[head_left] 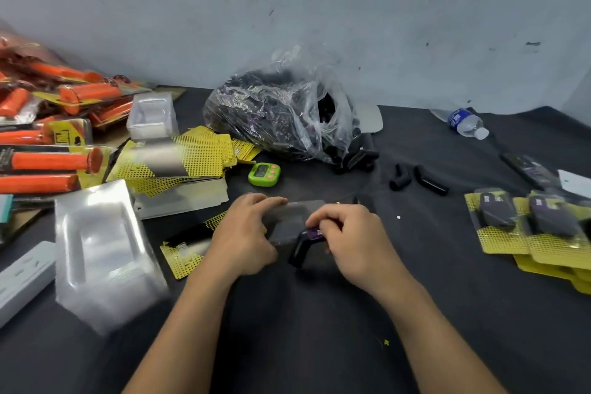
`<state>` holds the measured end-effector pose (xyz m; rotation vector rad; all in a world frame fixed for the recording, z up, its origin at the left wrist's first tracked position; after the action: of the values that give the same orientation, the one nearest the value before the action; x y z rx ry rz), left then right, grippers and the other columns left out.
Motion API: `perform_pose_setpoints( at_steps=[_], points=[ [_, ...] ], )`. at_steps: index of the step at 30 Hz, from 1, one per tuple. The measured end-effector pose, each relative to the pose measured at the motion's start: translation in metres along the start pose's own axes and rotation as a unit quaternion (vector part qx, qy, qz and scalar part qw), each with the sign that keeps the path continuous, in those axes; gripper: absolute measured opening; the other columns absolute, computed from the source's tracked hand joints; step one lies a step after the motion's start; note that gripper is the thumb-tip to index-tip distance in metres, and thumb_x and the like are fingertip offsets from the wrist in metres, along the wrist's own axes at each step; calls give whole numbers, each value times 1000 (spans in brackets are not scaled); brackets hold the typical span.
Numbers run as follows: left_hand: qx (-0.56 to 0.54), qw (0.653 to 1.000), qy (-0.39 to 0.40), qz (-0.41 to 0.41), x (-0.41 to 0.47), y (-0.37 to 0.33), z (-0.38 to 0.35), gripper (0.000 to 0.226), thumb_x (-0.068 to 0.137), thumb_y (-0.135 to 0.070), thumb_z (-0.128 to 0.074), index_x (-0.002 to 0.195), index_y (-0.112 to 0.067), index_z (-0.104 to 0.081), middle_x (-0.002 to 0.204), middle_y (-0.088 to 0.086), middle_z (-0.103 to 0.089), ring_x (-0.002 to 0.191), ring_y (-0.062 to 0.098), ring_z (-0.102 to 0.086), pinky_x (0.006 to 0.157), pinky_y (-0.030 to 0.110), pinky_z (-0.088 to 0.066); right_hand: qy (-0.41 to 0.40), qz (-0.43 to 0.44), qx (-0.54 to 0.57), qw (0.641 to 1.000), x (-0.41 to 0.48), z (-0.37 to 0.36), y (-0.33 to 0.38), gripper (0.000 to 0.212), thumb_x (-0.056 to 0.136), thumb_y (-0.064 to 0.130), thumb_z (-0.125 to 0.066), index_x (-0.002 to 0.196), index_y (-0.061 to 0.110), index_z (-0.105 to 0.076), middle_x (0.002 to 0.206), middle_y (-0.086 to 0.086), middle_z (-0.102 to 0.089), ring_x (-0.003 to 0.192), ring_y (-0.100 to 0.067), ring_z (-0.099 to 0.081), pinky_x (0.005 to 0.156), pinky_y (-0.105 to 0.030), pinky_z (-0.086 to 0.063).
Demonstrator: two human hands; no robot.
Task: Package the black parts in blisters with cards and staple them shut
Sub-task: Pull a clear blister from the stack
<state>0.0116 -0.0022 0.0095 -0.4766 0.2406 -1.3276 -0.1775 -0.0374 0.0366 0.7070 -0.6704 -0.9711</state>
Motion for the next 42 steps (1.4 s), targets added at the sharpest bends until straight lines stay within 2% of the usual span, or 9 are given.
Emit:
perform_pose_setpoints(
  at_steps=[6,10,13,17,26,29,32,38,42],
  points=[
    [-25,999,16,-25,0,-8,-8,81,69,0,-62,137,-43,-58,133,-19,-48,131,10,-46,100,28,-47,-89,-46,-115,988,4,45,-32,31,97,13,-52,81,32,-71,83,9,-73,84,-15,-67,77,-33,-54],
    [-47,993,38,-106,-1,-31,-20,78,71,-3,-66,139,-40,-60,139,-21,-51,138,1,-39,98,0,-26,-210,16,-99,973,-6,68,-19,11,91,21,-70,92,32,-70,84,15,-74,84,-12,-68,76,-26,-47],
    [-89,988,39,-120,0,-36,-21,93,66,-14,-81,148,-44,-50,159,-20,-34,152,0,-18,112,8,-18,-162,95,-121,975,-10,42,5,22,81,27,-82,98,30,-69,84,10,-74,81,-14,-70,79,-30,-54],
    [-169,982,64,-51,1,-16,-12,115,51,-27,-96,150,-51,-42,162,-27,-22,137,-2,-35,102,23,-36,-23,14,-182,983,-3,12,-4,25,84,41,-79,104,29,-69,94,4,-74,95,-22,-67,84,-36,-53],
    [-385,920,71,-37,0,-19,-22,103,68,21,-79,149,-30,-42,128,0,-66,115,1,-66,84,16,-54,-47,3,-132,990,-6,18,-15,36,92,16,-71,122,34,-69,107,0,-65,101,-21,-63,90,-25,-45],
    [-381,923,29,-48,-1,-24,-18,109,66,8,-82,154,-40,-38,123,2,-67,86,9,-73,70,33,-61,-58,32,-97,993,-3,6,-5,35,87,15,-76,115,33,-64,105,3,-68,100,-19,-65,92,-31,-50],
    [-378,923,25,-63,0,-28,-20,108,63,-1,-81,152,-46,-38,120,4,-69,100,24,-73,84,52,-61,-57,38,-97,993,-2,-6,-7,31,82,18,-80,101,32,-59,95,6,-70,91,-19,-66,85,-36,-53],
    [-514,856,8,-54,1,-29,-24,87,59,-7,-87,136,-32,-58,114,3,-76,109,18,-72,82,27,-58,-201,48,-124,971,-3,-6,-12,24,78,20,-87,74,18,-63,83,1,-69,75,-20,-59,69,-27,-38],
    [-530,844,-68,-36,-1,-31,-21,79,57,-10,-87,130,-30,-63,106,4,-78,104,18,-73,88,24,-57,-138,13,-14,990,1,-8,-20,30,94,35,-71,73,13,-71,66,-1,-67,67,-20,-61,66,-41,-50]
  ],
)
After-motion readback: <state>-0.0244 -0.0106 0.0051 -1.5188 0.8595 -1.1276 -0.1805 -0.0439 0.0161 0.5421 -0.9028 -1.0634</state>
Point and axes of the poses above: each hand's wrist, its own x-axis towards the middle knuckle, its own z-axis out of the back of the hand, y = z × x, the point moved 5 cm from there along x, towards the middle knuckle
